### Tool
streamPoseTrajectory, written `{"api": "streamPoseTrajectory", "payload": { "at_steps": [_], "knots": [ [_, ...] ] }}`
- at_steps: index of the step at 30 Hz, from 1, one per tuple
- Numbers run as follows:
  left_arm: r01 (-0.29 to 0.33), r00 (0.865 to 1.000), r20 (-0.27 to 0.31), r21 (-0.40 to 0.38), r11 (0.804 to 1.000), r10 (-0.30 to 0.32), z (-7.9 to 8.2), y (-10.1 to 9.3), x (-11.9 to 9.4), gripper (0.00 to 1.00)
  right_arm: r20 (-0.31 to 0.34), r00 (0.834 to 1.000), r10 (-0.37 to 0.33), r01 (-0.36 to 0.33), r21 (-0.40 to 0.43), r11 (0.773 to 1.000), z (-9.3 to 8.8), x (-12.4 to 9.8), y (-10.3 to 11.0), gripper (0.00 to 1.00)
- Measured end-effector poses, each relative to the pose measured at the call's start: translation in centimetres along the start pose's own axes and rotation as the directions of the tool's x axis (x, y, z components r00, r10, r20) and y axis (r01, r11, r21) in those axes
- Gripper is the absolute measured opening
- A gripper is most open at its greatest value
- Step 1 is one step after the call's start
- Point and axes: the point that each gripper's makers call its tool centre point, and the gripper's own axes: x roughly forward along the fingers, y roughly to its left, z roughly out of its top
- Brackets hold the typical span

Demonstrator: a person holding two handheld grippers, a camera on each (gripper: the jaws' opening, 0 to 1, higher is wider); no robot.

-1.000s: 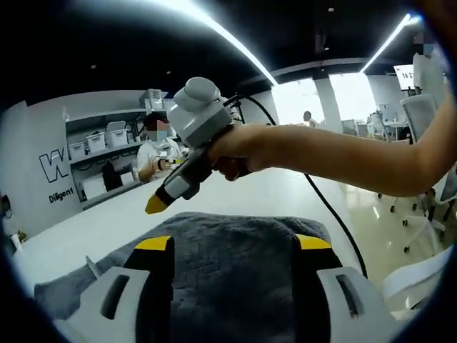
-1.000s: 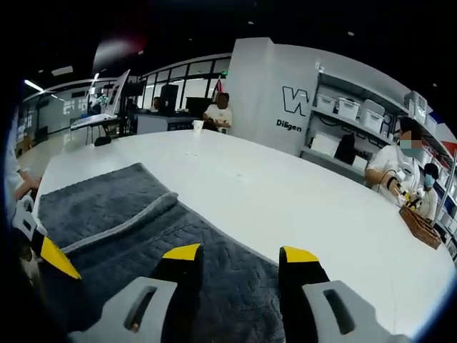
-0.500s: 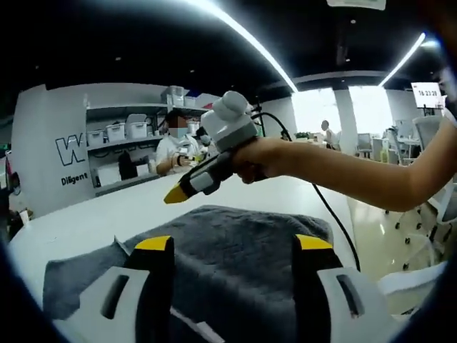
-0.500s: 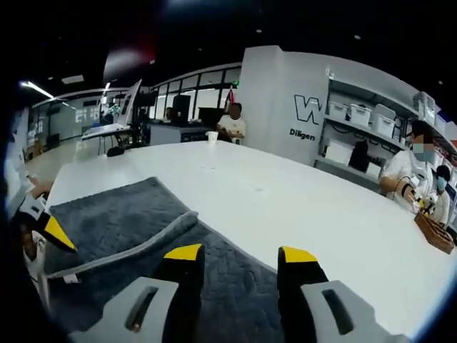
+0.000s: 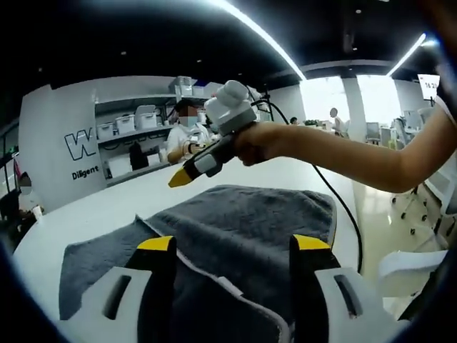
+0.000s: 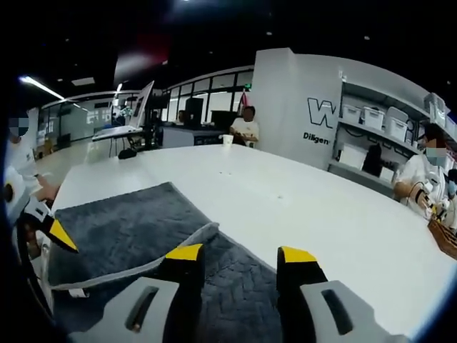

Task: Open the folded towel by lifting each exposed corner and separating the folded layers until the towel lies flat within the target outline without major curled edges

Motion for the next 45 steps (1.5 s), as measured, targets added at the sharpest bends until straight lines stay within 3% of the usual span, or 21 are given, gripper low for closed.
{"api": "streamPoseTrajectory", "payload": {
  "at_steps": [11, 14, 23, 26, 35, 41, 45],
  "knots": [
    [-0.019, 0.999, -0.036, -0.003, 1.0, 0.019, -1.8, 0.3, -1.2, 0.6, -0.001, 0.999, 0.036, -0.036, 0.008, 0.999, 0.1, 1.4, 1.8, 0.37],
    [0.006, 0.999, -0.033, -0.031, 1.0, -0.007, -1.9, -0.1, -1.5, 0.56, -0.003, 0.999, 0.043, -0.043, 0.008, 0.999, 0.0, 1.7, 2.2, 0.37],
    [0.034, 0.996, -0.077, -0.013, 0.999, -0.035, -3.3, -1.1, -2.3, 0.52, -0.009, 0.997, 0.071, -0.07, 0.023, 0.997, -0.5, 2.5, 3.6, 0.36],
    [0.067, 0.996, -0.056, -0.071, 0.995, -0.071, -3.4, -1.8, -2.7, 0.46, -0.009, 0.997, 0.077, -0.077, 0.027, 0.997, -0.7, 2.8, 3.9, 0.35],
    [0.063, 0.993, -0.093, -0.058, 0.996, -0.068, -4.7, -1.8, -2.9, 0.45, -0.011, 0.996, 0.086, -0.085, 0.043, 0.995, -0.8, 3.1, 4.4, 0.35],
    [0.06, 0.993, -0.095, -0.06, 0.996, -0.066, -4.9, -1.6, -3.2, 0.42, -0.023, 0.996, 0.086, -0.084, 0.07, 0.994, -1.6, 3.6, 4.4, 0.35],
    [0.046, 0.997, -0.049, -0.097, 0.994, -0.051, -4.4, -0.7, -3.5, 0.35, -0.03, 0.996, 0.086, -0.083, 0.092, 0.992, -2.1, 4.1, 4.4, 0.35]
  ]
}}
